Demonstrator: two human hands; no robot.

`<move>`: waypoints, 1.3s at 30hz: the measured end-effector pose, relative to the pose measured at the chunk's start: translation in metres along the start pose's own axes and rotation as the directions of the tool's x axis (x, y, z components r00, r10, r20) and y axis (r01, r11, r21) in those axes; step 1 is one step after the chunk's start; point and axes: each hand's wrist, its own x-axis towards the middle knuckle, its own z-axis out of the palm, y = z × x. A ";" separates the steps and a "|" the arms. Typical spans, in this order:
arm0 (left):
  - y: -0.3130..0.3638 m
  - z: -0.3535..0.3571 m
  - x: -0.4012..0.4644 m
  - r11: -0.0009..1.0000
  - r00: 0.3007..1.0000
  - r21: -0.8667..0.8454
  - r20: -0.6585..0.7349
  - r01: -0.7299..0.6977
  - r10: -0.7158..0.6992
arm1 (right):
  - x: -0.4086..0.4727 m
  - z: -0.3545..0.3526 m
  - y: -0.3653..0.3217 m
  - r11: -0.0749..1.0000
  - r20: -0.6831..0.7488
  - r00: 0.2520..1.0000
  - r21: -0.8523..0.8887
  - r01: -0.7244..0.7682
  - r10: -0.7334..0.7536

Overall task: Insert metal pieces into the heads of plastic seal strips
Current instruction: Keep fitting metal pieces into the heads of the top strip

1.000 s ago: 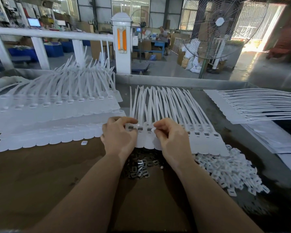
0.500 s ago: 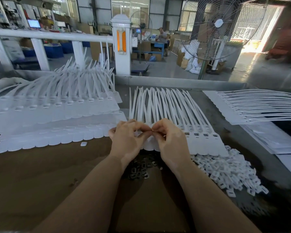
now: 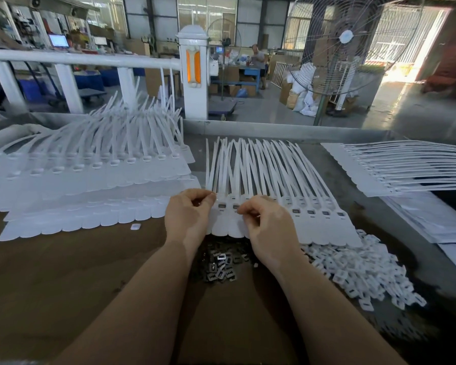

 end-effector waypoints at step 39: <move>0.002 -0.005 0.003 0.962 0.995 0.269 -0.099 0.040 -0.014 | -0.003 -0.002 -0.004 0.999 0.078 0.997 -0.030 -0.017 0.019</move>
